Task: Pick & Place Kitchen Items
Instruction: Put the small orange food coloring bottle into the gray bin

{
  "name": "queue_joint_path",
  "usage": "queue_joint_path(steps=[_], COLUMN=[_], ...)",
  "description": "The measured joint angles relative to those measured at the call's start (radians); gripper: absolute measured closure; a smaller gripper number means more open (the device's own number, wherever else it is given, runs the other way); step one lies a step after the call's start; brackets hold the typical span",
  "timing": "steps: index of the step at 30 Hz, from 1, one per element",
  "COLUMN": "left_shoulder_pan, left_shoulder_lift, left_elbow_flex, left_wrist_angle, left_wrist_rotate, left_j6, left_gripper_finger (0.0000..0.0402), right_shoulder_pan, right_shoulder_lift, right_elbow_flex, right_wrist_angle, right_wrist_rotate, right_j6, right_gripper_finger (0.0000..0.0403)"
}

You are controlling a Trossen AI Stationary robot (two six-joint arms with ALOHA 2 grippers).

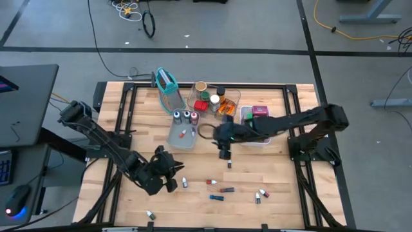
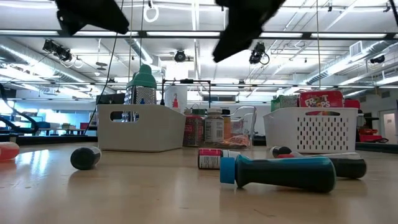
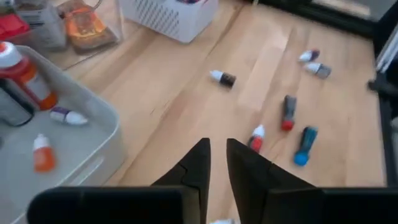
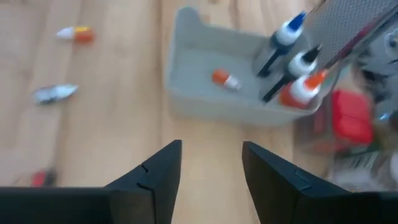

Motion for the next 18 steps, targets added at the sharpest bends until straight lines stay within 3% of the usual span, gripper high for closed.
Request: queue_joint_path(steps=[6, 10, 14, 18], left_shoulder_pan=[0.015, 0.054, 0.078, 0.080], left_shoulder_lift=[-0.001, -0.001, -0.001, -0.001], left_elbow_flex=[0.046, 0.110, 0.118, 0.116], left_wrist_angle=[-0.115, -0.264, -0.362, -0.496], left_wrist_rotate=[0.068, 0.127, 0.219, 0.344], left_j6=[-0.051, -0.140, -0.283, -0.512], left_gripper_finger=[0.0382, 0.0395, 0.0391, 0.0396], right_shoulder_pan=[0.063, 0.044, 0.024, 0.013], right_shoulder_lift=[-0.173, -0.312, -0.421, -0.490], right_elbow_flex=[-0.233, -0.344, -0.411, -0.449], right_wrist_angle=[0.145, 0.260, 0.316, 0.324], right_wrist_rotate=[0.066, 0.236, 0.418, 0.444], right_j6=[0.015, -0.074, -0.074, -0.079], right_gripper_finger=[0.0225, 0.0225, 0.0225, 0.0225])
